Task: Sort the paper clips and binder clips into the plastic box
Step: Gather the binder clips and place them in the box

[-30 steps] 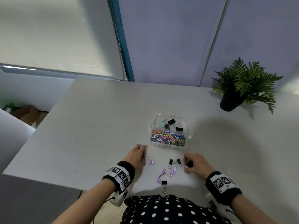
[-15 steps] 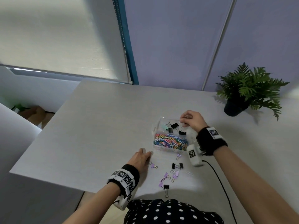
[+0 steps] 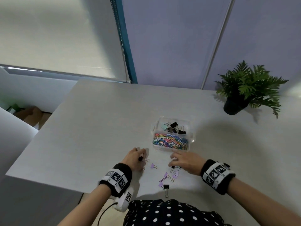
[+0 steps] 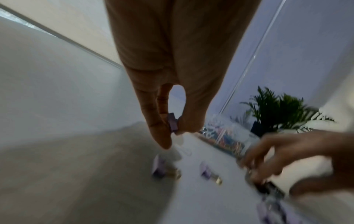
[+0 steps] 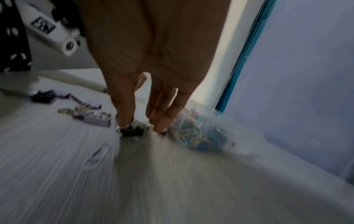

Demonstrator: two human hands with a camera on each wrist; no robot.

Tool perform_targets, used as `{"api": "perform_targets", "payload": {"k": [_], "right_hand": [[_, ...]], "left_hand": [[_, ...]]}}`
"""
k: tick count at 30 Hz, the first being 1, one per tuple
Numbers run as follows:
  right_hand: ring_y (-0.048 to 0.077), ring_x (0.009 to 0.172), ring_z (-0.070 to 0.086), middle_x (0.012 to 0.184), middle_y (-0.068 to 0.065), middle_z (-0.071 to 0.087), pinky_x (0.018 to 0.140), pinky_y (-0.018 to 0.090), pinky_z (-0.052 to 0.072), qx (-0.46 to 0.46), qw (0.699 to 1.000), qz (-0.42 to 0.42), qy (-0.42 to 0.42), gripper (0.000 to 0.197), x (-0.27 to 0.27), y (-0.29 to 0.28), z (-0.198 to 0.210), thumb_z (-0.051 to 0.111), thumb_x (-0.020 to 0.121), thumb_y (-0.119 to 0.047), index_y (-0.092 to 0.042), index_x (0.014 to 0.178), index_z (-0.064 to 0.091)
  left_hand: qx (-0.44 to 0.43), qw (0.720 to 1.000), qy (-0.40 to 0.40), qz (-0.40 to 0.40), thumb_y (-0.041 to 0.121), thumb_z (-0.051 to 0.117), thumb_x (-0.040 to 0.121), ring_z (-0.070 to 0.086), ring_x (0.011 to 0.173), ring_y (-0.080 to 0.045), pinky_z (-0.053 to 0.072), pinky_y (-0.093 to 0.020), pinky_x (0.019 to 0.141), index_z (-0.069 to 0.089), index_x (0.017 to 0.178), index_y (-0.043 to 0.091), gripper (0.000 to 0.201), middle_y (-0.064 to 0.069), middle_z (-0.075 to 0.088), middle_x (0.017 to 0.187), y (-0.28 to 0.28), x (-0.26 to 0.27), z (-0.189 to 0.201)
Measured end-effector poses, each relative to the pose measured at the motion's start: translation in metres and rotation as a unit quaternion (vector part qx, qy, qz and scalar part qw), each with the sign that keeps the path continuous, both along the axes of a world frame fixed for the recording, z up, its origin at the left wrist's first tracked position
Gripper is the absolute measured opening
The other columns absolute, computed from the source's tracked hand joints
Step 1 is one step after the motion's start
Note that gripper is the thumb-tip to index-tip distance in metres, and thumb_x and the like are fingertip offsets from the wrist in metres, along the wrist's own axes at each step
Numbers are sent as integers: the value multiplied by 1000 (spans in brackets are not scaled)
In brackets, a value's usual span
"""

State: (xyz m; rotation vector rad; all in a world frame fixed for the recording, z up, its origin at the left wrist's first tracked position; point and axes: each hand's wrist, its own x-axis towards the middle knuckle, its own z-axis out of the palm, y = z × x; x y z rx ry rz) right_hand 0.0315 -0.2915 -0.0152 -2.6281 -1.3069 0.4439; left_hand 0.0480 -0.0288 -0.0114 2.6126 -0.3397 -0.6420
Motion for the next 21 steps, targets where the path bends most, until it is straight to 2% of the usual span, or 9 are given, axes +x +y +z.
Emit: {"api": "perform_targets", "payload": {"k": [2,6,8,10,12,15,17,19,21], "right_hand": [[21,100,53,111,10,56,74,26,53,-6,1000,-22,14,42,0,-5,-2,62,79,0,-17,117,54],[19,94,46,105,9,50,69,25,48,-5,999,-43,25,31,0,-2,-2,59,84,-7,-14,114,52],[18,85,45,97,9,51,64,24,46,0,999,-50,19,20,-2,3,-5,57,84,-5,-12,102,52],[17,77,40,90,11,53,60,25,41,6,998,-67,19,12,-3,6,-10,53,86,0,-10,92,49],[18,80,37,92,13,53,61,28,37,5,994,-102,40,16,-6,8,-12,45,86,6,-8,93,50],[21,86,43,93,10,53,68,31,39,22,983,-150,100,22,-7,6,-14,43,81,8,-9,92,50],[16,81,45,87,1,51,66,20,37,65,970,-182,150,16,-8,3,-10,50,80,6,-9,87,52],[5,69,49,81,-4,52,62,10,37,123,938,-244,214,15,-5,-2,0,59,80,3,-10,86,56],[0,59,54,76,-4,59,59,11,46,188,894,-303,271,18,5,-7,18,64,79,2,-13,87,60]], "left_hand": [[-19,1000,-8,2,9,59,81,48,81,-21,39,-19,78,56,105,9,25,1,41,87,-4,8,14],[-75,997,-15,22,1,58,81,54,76,-17,50,-20,76,56,103,11,24,-6,46,96,-25,35,41],[-94,995,-22,26,3,60,82,57,81,-21,52,-24,80,56,104,10,23,-10,49,100,-43,54,54],[-110,993,-19,25,7,60,84,60,89,-28,54,-34,85,54,104,10,21,-15,50,105,-65,75,63],[-114,993,-14,23,4,58,84,60,93,-33,56,-38,84,54,103,10,20,-16,50,107,-85,96,67],[-84,996,-22,-9,6,57,87,61,90,-32,57,-36,78,56,107,9,20,-17,52,108,-102,123,65],[-58,997,-4,-49,13,55,90,59,87,-26,54,-32,80,57,115,10,25,-16,58,110,-103,133,64],[-47,996,-2,-82,17,53,92,61,97,-25,46,-30,89,55,123,14,31,-13,62,116,-96,136,65],[-70,993,-39,-89,16,52,92,61,105,-24,42,-28,95,55,124,15,32,-13,65,115,-83,131,67]]}}
